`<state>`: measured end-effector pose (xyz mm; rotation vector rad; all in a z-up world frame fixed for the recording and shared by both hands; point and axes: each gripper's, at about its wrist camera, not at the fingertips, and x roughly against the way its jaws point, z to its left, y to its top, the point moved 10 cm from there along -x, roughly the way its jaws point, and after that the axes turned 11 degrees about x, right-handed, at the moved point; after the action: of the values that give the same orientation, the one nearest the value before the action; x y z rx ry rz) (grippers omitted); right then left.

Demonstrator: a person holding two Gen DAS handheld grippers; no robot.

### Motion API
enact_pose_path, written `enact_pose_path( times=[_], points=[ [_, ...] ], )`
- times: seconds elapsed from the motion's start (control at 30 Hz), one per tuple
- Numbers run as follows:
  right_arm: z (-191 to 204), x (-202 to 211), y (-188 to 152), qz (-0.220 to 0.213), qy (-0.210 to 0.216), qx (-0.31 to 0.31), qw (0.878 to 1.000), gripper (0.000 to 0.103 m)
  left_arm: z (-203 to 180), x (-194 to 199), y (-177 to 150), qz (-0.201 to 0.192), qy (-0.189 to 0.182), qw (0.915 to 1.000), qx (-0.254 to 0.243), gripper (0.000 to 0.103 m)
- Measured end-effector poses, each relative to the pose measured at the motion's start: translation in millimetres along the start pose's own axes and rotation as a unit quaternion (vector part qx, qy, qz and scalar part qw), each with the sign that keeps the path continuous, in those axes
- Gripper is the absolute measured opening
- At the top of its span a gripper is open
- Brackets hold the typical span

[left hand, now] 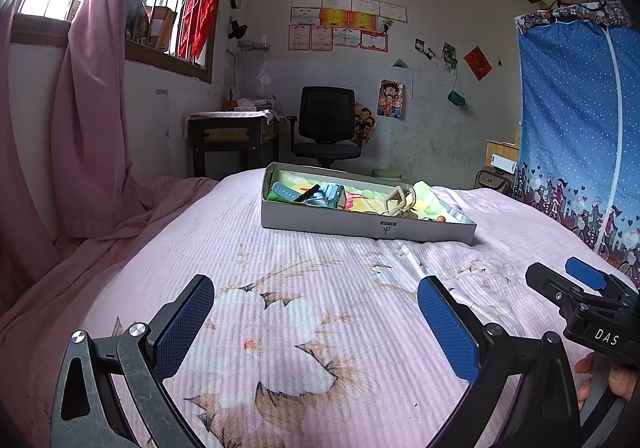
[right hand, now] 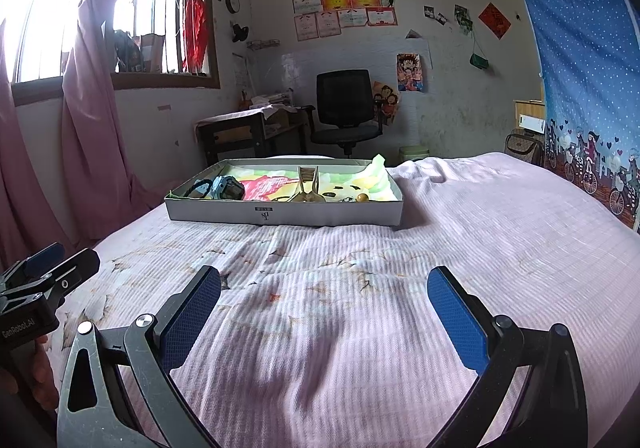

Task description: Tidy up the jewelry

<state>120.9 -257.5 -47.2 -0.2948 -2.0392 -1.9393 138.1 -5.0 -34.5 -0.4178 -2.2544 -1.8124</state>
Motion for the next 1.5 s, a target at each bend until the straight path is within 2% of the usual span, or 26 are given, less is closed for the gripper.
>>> enact_pose_path(
  times=[1.5],
  points=[
    [3.4, -0.1, -1.0, 0.002, 0.002, 0.001, 1.000, 0.102, -4.7, 1.1, -0.5, 0.000, -0.001, 1.0000, -0.003, 0.102]
  ],
)
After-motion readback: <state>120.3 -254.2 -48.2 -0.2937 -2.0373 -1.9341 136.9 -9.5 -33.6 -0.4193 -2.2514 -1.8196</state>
